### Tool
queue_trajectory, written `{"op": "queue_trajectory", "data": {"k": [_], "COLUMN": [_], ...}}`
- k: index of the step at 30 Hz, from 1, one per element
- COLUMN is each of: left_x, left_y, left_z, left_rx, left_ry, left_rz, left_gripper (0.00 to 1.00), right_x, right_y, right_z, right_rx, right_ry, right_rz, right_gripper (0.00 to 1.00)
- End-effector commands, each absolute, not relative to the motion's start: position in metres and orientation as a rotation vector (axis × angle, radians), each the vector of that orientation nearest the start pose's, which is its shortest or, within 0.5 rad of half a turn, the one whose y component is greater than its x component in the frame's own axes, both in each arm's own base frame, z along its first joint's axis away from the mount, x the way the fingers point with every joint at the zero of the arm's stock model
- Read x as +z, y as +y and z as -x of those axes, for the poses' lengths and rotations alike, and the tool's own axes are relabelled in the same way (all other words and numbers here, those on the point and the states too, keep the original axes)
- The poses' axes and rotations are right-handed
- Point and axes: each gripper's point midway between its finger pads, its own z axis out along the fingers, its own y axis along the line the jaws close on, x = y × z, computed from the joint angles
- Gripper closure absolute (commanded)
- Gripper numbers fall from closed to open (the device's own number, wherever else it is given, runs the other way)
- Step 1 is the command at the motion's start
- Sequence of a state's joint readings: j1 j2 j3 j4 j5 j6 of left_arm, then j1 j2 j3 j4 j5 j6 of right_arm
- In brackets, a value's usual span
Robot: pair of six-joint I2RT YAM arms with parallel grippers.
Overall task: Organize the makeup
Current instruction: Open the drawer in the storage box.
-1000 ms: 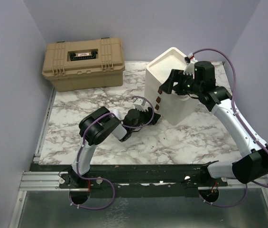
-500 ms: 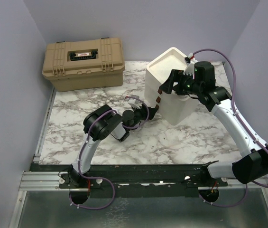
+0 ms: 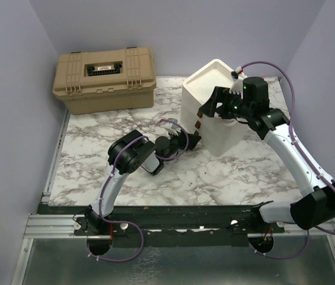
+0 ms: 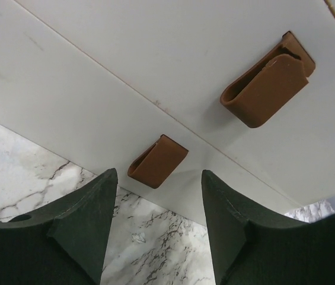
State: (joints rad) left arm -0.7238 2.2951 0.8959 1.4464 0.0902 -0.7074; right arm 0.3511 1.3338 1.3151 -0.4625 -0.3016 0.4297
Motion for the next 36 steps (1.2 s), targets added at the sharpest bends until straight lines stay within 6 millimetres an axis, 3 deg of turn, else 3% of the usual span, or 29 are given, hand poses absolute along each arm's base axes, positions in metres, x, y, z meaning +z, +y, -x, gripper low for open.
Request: {"op": "queue_trajectory", "data": {"k": [1, 6, 8, 13, 20, 21, 22, 25, 30, 36], "left_x": [0.065, 0.060, 0.058, 0.056, 0.081, 0.083, 0.085, 0.081, 0.084, 0.092], "left_y": [-0.396, -0.389, -0.390, -0.383, -0.388, -0.388, -0.387, -0.389, -0.392, -0.391], "left_z": [-0.380, -0.386, -0.386, -0.392, -0.401, -0.402, -0.403, -0.404, -0.404, -0.402], "left_rx": [-1.213, -1.160, -1.145, -1.067, -1.071, -1.074, -1.070, -1.073, -1.076, -1.065], "left_ry": [1.619, 1.645, 1.654, 1.683, 1.626, 1.621, 1.617, 1.636, 1.629, 1.618], "left_rz": [-0.109, -0.045, -0.074, -0.070, -0.063, -0.060, -0.044, -0.012, -0.014, -0.042], "left_gripper": [0.41, 0.52, 0.62, 0.66, 0.65, 0.62, 0.49, 0.49, 0.60, 0.86], "right_x": [0.275, 0.274, 0.271, 0.267, 0.265, 0.265, 0.266, 0.262, 0.256, 0.253], "right_y": [0.212, 0.214, 0.213, 0.213, 0.213, 0.214, 0.213, 0.213, 0.213, 0.207], "right_z": [-0.328, -0.330, -0.330, -0.330, -0.329, -0.328, -0.328, -0.327, -0.326, -0.328], "right_rx": [0.868, 0.875, 0.865, 0.860, 0.866, 0.868, 0.867, 0.865, 0.861, 0.817], "right_ry": [2.197, 2.201, 2.213, 2.224, 2.228, 2.228, 2.226, 2.231, 2.257, 2.257], "right_rz": [0.130, 0.136, 0.137, 0.140, 0.139, 0.142, 0.144, 0.146, 0.154, 0.126], "right_gripper": [0.14, 0.14, 0.14, 0.14, 0.14, 0.14, 0.14, 0.14, 0.14, 0.14]}}
